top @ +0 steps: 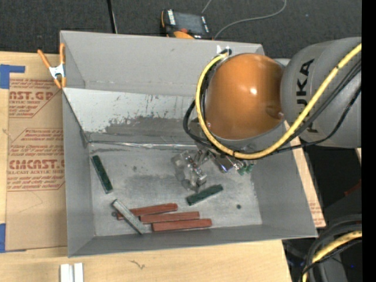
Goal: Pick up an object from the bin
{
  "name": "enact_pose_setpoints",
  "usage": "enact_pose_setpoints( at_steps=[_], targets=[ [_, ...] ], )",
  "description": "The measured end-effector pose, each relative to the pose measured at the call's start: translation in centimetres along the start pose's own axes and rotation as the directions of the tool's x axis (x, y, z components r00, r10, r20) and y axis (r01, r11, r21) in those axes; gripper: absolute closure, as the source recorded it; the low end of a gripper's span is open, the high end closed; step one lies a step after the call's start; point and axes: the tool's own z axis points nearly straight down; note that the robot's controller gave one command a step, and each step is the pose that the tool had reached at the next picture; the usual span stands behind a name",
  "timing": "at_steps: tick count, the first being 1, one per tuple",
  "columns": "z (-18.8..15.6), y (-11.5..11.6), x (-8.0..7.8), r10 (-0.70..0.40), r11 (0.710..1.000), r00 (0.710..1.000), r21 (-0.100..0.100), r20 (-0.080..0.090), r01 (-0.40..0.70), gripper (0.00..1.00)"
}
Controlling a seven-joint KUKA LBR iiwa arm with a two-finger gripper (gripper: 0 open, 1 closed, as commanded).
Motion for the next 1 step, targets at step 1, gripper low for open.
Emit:
enact_pose_setpoints(
  at_steps=[1],
  targets=[
    [0.48,0.04,0.16,0.001,1.000,1.000,-0.004,-0.007,-0.001,0.00]
  ],
)
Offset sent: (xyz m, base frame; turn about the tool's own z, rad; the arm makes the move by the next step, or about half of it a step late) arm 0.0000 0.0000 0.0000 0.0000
